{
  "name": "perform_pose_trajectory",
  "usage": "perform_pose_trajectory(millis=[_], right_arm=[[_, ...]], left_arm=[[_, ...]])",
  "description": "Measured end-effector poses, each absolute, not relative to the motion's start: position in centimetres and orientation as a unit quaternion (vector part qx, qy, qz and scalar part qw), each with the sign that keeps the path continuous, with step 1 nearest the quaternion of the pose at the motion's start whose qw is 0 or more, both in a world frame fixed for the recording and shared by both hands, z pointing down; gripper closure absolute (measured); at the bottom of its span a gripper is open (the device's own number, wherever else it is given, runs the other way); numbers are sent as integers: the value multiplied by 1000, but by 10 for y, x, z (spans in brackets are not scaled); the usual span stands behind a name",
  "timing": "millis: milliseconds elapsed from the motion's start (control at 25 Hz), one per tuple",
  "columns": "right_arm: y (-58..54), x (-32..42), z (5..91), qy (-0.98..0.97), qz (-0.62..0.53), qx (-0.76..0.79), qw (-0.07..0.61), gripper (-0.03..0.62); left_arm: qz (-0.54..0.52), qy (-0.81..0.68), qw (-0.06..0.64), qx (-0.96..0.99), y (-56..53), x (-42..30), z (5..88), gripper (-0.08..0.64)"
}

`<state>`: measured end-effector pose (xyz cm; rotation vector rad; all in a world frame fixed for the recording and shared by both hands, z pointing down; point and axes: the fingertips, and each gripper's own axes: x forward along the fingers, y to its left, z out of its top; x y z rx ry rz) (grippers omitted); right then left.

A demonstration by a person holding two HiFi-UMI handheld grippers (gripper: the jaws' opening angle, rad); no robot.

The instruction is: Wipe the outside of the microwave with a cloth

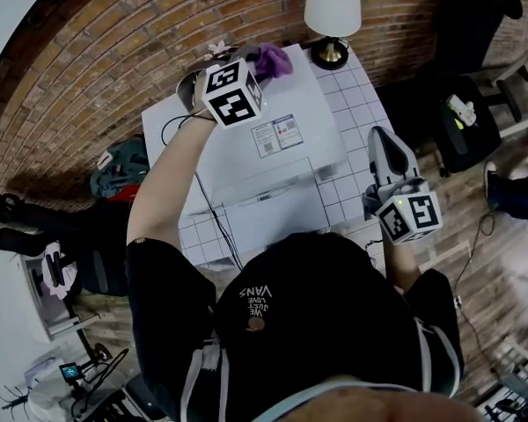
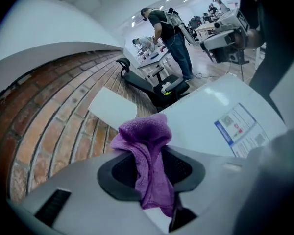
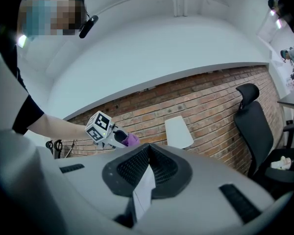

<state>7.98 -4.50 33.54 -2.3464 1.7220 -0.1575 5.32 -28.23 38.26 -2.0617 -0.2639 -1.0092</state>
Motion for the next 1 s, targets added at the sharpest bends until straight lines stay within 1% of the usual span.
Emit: perform_pose_trajectory(millis=[240, 480, 680, 1000], right_arm=[[-36, 93, 334, 584, -51, -802, 113, 595], [-35, 89, 333, 588, -54, -800, 110, 595], [-51, 66, 331, 609, -54, -784, 108, 595], [-90, -3, 323, 651, -51, -750, 105, 595]], left_arm=[[-397, -139, 417, -806, -244, 96, 389, 426], [-395, -135, 405, -814, -245, 91, 387, 426], [-406, -108, 397, -816, -270, 38, 378, 426], [-446, -56, 375, -811, -322, -102, 380, 426]])
